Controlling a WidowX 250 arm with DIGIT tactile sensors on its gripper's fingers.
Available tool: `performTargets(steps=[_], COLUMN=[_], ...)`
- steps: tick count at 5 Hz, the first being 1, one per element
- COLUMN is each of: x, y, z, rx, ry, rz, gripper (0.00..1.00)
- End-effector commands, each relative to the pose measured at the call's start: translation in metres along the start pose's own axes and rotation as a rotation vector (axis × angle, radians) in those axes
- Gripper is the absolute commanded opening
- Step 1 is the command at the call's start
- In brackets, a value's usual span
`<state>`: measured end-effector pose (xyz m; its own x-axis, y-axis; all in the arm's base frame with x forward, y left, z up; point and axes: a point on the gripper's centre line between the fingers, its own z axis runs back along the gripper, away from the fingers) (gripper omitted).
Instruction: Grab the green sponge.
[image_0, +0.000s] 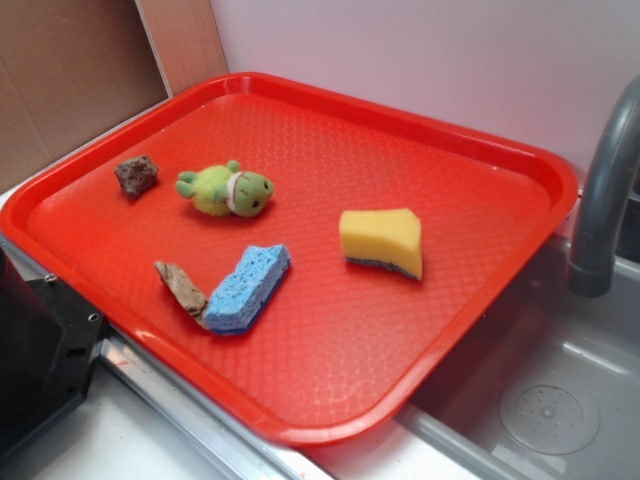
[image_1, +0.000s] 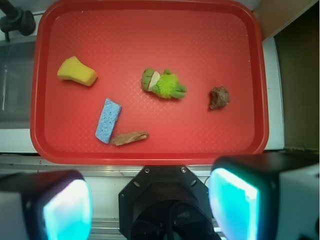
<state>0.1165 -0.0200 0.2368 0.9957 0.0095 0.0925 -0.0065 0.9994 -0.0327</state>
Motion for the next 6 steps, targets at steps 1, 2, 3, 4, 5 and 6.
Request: performTargets(steps=[1,2,3,4,5,6], x=[0.000,0.022,0.038,0.052,0.065,0.076], y=[0.000,-0.007,-0.019,-0.036,-0.054,-0.068], z=[0.000,-0.015,-0.033,-0.053,-0.081,-0.106], rx=[0.000,0.023,0.038,-0.029,-0.007,-0.093], ry=[0.000,-0.005,0.003,-0.006,-0.005,-0.024], rz=[0.000,-0.086,-0.171,-0.340,-0.496,-0.605], gripper=[1.00,1.00,1.00,1.00,1.00,1.00])
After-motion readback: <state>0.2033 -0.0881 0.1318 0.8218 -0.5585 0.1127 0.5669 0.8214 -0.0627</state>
